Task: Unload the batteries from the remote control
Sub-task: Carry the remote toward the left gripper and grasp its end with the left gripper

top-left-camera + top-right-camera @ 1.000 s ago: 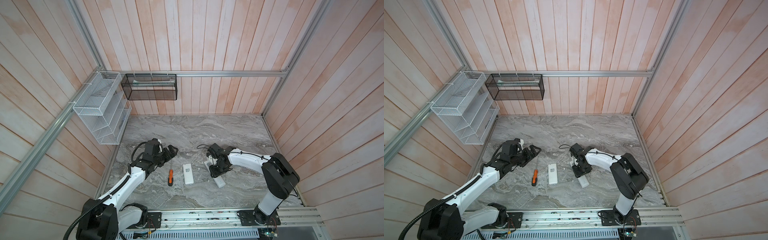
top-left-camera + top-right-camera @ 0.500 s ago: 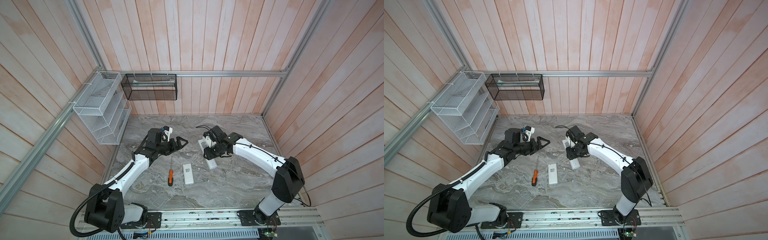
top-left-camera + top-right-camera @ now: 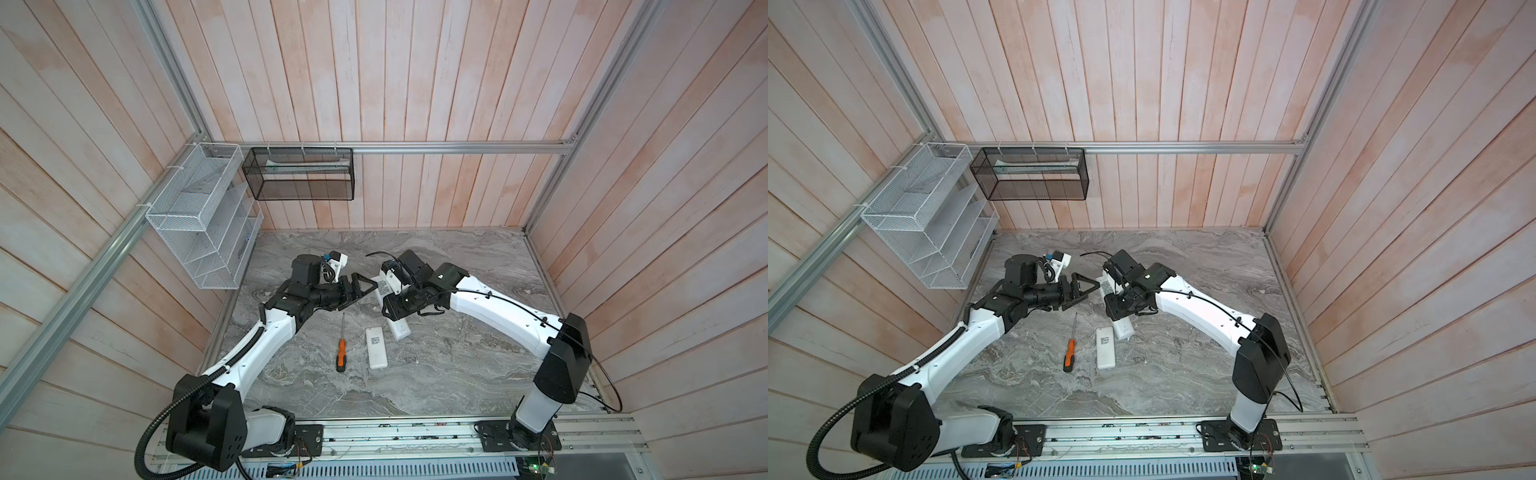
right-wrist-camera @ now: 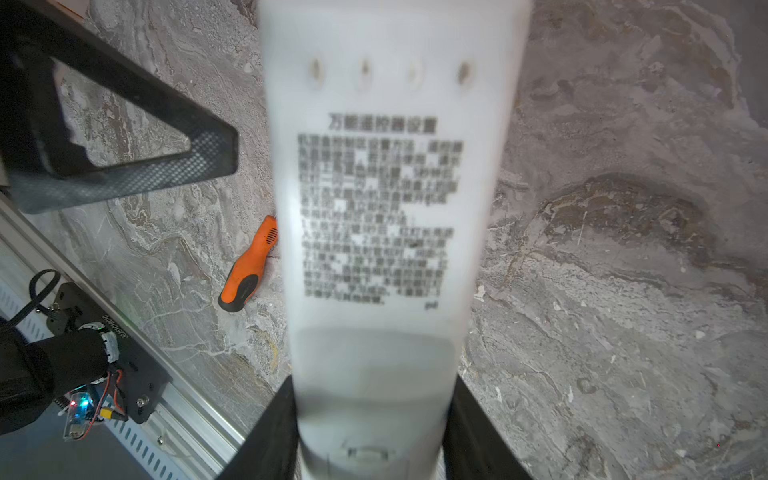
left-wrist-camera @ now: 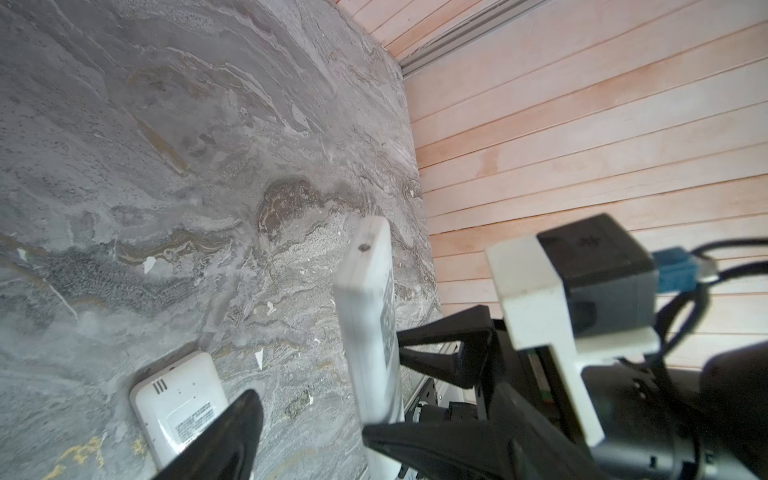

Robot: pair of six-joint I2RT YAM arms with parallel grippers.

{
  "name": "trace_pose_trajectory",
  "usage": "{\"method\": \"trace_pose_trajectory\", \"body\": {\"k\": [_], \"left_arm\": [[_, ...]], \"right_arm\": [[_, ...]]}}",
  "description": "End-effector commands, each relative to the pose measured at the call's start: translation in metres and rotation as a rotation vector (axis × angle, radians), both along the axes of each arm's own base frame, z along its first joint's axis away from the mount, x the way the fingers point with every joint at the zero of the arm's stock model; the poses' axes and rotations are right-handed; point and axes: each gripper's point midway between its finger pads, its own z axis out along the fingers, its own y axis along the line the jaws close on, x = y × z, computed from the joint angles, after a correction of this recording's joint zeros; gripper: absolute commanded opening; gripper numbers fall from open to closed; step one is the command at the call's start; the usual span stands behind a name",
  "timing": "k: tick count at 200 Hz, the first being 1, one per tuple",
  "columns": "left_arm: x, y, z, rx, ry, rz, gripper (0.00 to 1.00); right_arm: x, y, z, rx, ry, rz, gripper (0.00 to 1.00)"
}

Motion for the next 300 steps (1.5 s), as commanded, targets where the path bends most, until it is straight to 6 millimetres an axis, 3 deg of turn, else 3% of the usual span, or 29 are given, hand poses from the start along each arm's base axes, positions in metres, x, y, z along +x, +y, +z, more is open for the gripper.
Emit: {"method": "trace_pose_trajectory", "body": {"k": [1,89,145,220,259,300], "left_arm": [[-0.004,-0.002,0.008,-0.063,0.001,-0.009,0.85],[0.004,-0.010,-0.009,-0.069,0.057,-0.015,0.65],[0.013,-0.014,-0.013,-0.071,0.072,-0.014,0.49],[0.016,-0.019,-0.016,-0.092,0.093,-0.047,0.16],[0.018,-0.020,-0.014,-0.102,0.089,-0.053,0.12],[0.019,-0.020,-0.012,-0.105,0.079,-0.050,0.12]], "right_arm": [[-0.002,0.012,0.012,0.032,-0.016,0.012,0.24],[-0.001,0.032,0.029,0.067,-0.052,0.078,0.22],[0.003,0.041,0.027,0.053,-0.057,0.117,0.22],[0.005,0.040,0.020,0.039,-0.055,0.103,0.24],[0.006,0.038,0.019,0.037,-0.056,0.088,0.29],[0.005,0.035,0.021,0.034,-0.062,0.077,0.43]]}}
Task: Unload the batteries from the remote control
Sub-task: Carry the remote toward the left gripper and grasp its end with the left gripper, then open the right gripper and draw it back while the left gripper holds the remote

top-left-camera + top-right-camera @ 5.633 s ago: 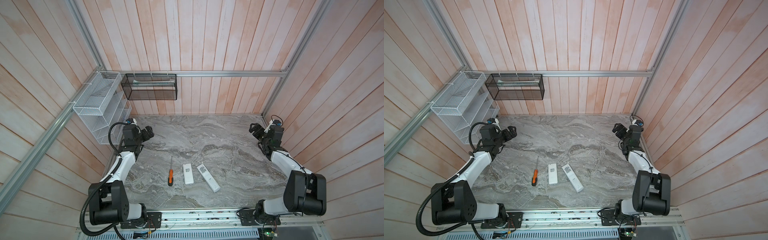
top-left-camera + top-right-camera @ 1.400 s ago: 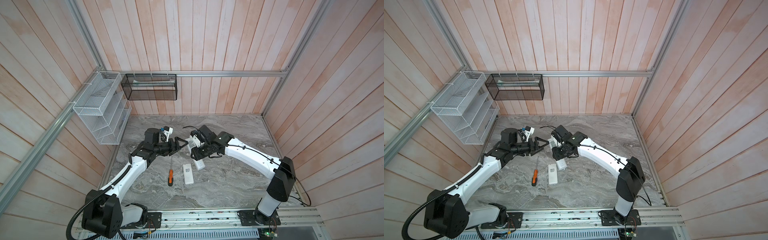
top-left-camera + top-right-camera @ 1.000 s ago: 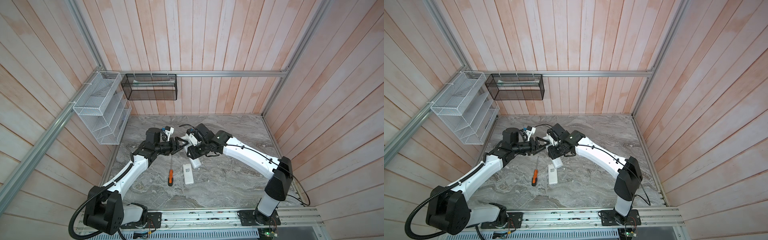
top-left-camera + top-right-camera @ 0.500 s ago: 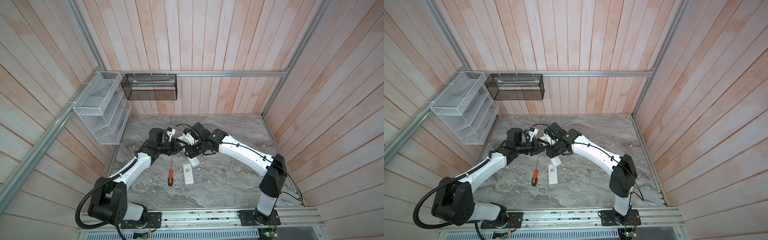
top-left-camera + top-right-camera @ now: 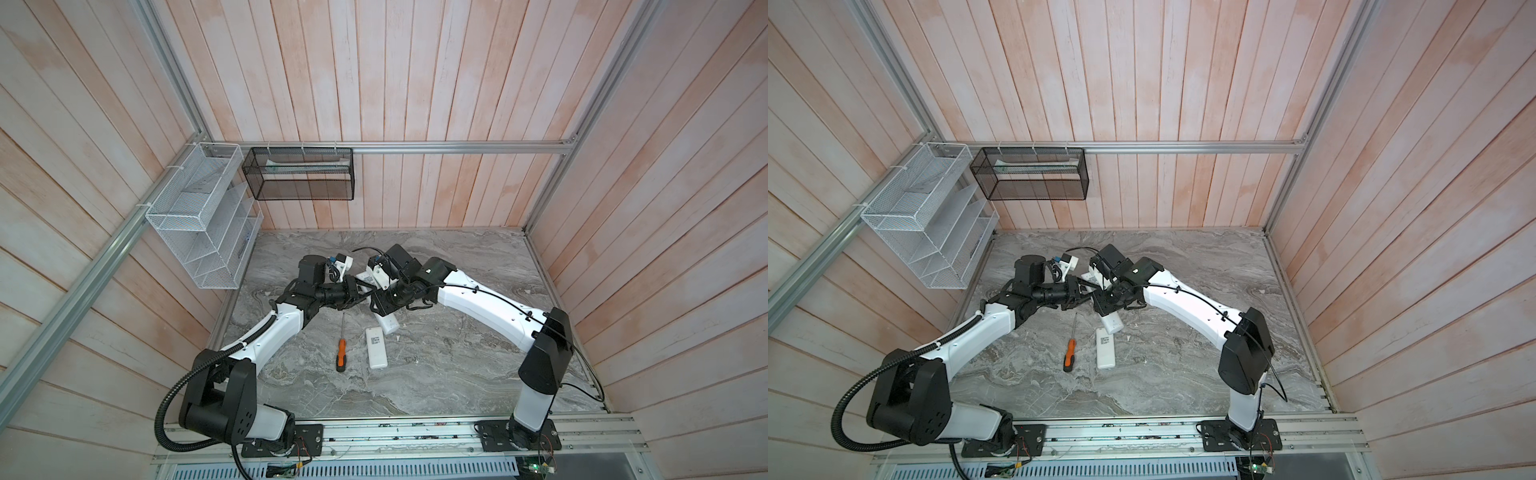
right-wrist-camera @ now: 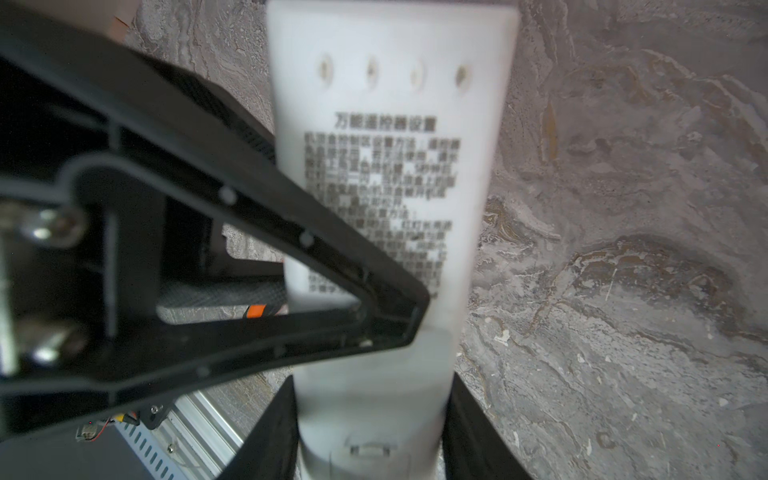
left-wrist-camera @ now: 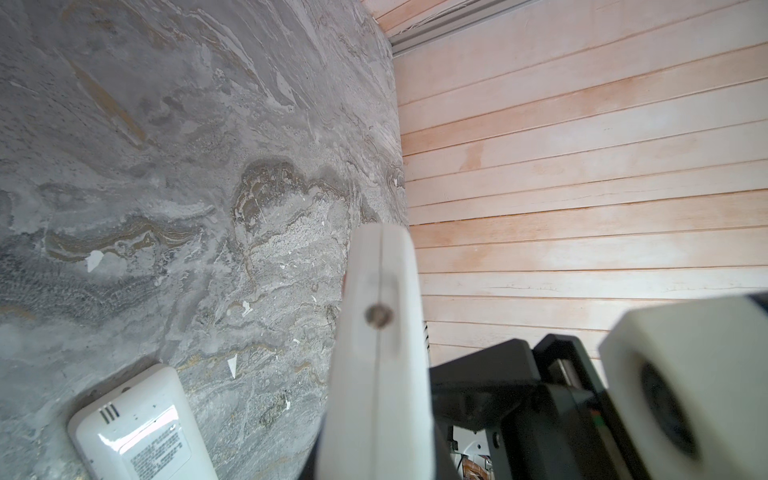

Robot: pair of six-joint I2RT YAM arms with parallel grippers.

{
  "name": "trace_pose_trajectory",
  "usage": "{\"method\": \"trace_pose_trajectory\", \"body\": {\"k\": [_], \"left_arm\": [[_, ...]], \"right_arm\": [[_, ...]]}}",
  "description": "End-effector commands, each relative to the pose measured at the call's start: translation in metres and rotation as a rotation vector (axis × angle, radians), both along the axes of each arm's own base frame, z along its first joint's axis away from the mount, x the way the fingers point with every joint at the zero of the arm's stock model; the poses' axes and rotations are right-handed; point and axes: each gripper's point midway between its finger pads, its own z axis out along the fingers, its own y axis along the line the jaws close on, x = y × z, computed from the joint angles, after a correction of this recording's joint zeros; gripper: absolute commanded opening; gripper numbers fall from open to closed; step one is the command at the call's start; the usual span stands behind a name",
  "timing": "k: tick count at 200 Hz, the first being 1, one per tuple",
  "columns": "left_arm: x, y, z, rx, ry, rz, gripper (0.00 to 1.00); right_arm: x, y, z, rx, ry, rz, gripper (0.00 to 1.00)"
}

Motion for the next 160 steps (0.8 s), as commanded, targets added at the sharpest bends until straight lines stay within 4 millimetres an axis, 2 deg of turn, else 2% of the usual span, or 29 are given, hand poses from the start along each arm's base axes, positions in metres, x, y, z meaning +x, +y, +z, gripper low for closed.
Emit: {"method": "trace_pose_trajectory", "body": {"k": [1,61,93,120,140,160], "left_arm": [[0.006,-0.003,0.011,-0.022,-0.011,-0.001,0.12],[0.010,0.001,0.016,-0.020,-0.043,0.030,0.15],[0.014,0.009,0.019,-0.047,-0.061,0.076,0.18],[0.019,0.020,0.026,-0.087,-0.087,0.143,0.18],[0.026,0.031,0.034,-0.121,-0.119,0.204,0.16],[0.033,0.044,0.041,-0.169,-0.153,0.282,0.10]], "right_arm": [[-0.001,0.001,0.010,0.011,-0.033,-0.002,0.44],[-0.001,-0.003,0.021,0.034,-0.058,-0.018,0.73],[0.002,-0.005,0.035,0.083,-0.068,-0.035,0.75],[0.014,-0.016,0.059,0.210,-0.046,-0.093,0.75],[0.029,-0.035,0.079,0.368,-0.011,-0.187,0.75],[0.041,-0.062,0.097,0.572,0.045,-0.288,0.75]]}}
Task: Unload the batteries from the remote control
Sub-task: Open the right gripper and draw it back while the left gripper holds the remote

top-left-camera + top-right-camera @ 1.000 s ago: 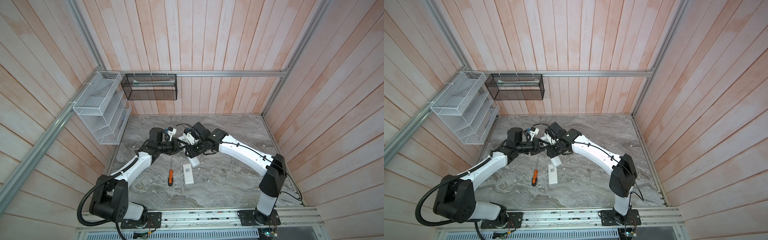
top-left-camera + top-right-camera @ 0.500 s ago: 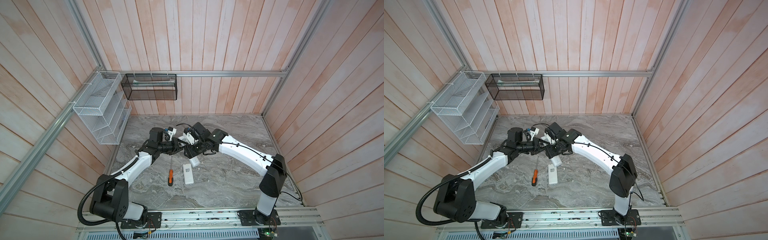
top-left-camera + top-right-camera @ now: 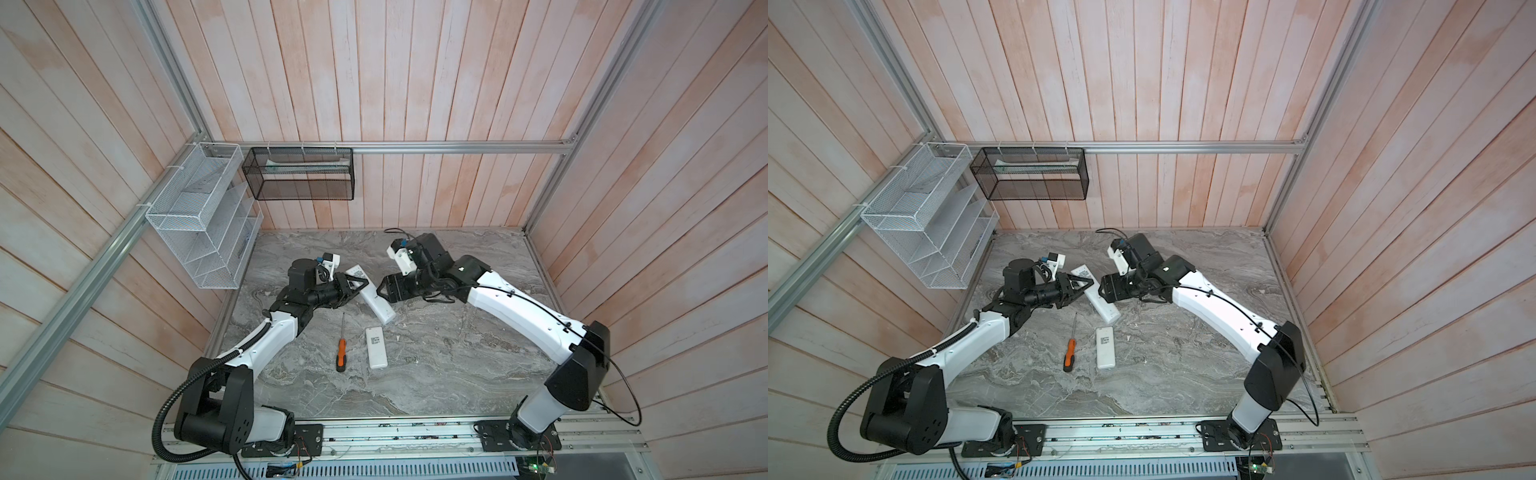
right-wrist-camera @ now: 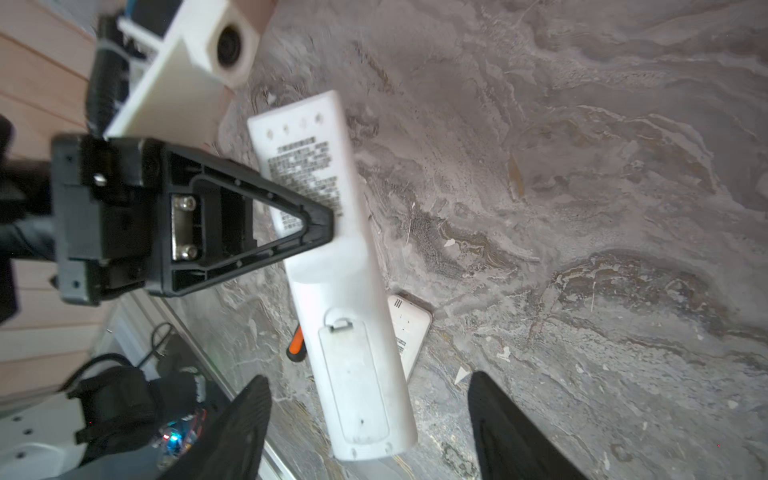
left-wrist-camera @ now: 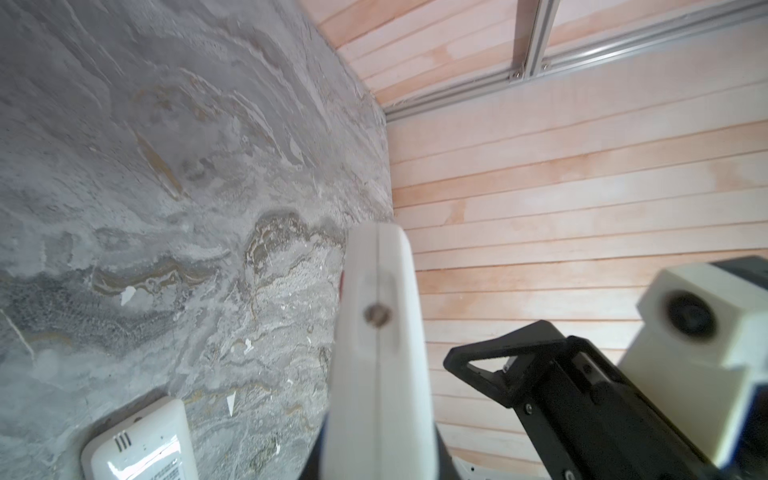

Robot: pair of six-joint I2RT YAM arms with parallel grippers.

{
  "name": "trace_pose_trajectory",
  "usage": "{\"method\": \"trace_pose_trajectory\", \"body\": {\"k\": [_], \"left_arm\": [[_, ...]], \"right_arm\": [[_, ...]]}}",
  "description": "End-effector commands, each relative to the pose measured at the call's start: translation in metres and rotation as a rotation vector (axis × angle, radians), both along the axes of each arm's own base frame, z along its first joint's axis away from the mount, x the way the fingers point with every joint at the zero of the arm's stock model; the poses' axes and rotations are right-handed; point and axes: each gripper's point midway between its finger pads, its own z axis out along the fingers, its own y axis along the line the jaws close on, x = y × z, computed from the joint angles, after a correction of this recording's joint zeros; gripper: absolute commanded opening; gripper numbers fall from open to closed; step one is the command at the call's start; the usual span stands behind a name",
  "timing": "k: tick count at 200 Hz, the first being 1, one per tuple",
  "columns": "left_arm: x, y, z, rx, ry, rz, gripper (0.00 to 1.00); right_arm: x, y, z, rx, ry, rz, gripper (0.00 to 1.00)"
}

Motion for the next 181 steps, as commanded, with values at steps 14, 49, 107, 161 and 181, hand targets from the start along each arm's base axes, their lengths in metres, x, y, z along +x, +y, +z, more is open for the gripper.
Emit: {"method": "trace_pose_trajectory", "body": {"k": [14,49,107,161,181], "left_arm": [[0.016,0.024,0.036,-0.122,-0.163,0.162,0.04],[0.017,0.045,0.056,-0.163,-0.346,0.306,0.00],[0.003,0.021,0.070,-0.091,-0.510,0.250,0.00],[-0.008,0.014,0.081,0.111,-0.634,0.244,0.00],[-0.006,0.021,0.075,0.162,-0.600,0.298,0.00]], "right_arm": [[0.019,-0.036,0.043,0.434,0.094,-0.156,0.77],[0.018,-0.058,0.031,0.615,0.219,-0.208,0.84],[0.011,-0.035,0.000,0.502,0.345,-0.160,0.87],[0.010,-0.005,-0.017,0.334,0.421,-0.158,0.98],[0.007,0.005,-0.020,0.314,0.429,-0.157,0.98]]}}
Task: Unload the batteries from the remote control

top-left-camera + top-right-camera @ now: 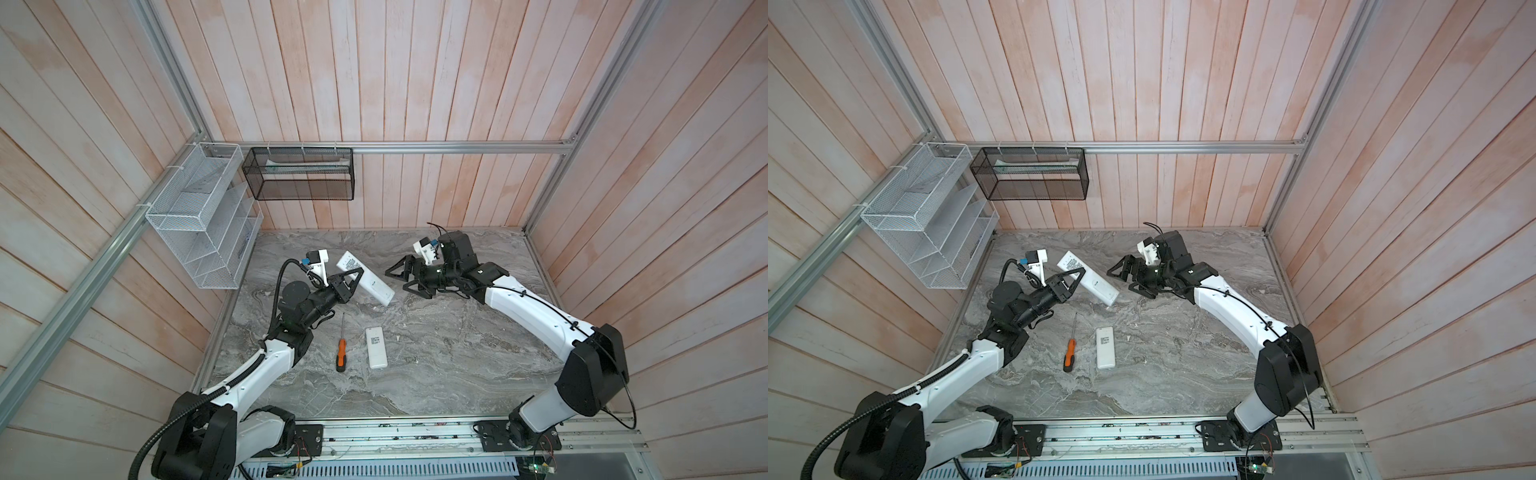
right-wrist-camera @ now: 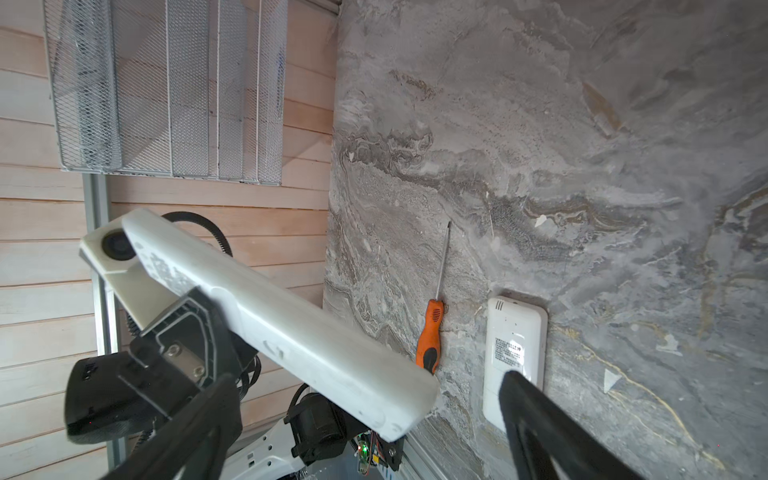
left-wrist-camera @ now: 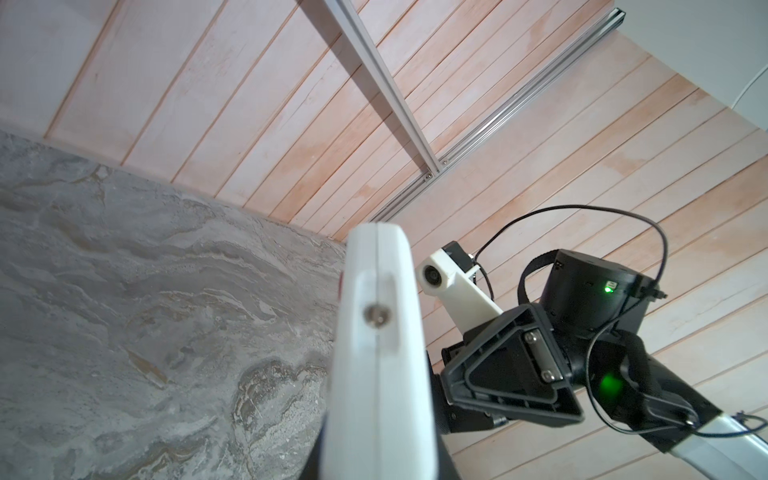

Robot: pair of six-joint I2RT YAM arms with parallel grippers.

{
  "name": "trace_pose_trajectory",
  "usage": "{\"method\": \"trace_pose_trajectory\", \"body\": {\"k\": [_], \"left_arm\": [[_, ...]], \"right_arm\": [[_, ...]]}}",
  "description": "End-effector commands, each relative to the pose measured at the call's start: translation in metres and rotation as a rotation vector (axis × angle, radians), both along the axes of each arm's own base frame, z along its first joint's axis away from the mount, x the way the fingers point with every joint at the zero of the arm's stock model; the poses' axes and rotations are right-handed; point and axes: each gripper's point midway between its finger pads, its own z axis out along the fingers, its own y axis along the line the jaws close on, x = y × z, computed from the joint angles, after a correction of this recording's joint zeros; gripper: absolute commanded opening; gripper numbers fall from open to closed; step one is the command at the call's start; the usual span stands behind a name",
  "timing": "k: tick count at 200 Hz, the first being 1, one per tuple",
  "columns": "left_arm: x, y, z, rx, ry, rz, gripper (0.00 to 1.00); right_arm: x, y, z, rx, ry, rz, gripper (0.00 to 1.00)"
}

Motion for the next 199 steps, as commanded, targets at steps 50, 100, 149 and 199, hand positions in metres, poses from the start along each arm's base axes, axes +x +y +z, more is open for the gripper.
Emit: {"method": "trace_pose_trajectory", "body": {"k": [50,100,149,199], "left_arm": [[0.012,0.031,-0.025,0.089,0.140,0.259,0.00],[0.012,0.030,-0.034,0.057,0.169,0.275,0.00],[0.027,0.035,-0.084,0.061,0.226,0.340,0.00],[0.046,0.028,-0.106,0.078,0.214,0.364,0.00]], "right_arm": [[-0.004,0.018,-0.018,-0.080,0.048,0.002,0.98],[-0.004,0.035,-0.027,-0.085,0.070,0.042,0.95],[0.000,0.025,-0.064,-0.122,0.112,0.021,0.92],[0.006,0.032,-0.098,-0.140,0.167,0.050,0.89]]}}
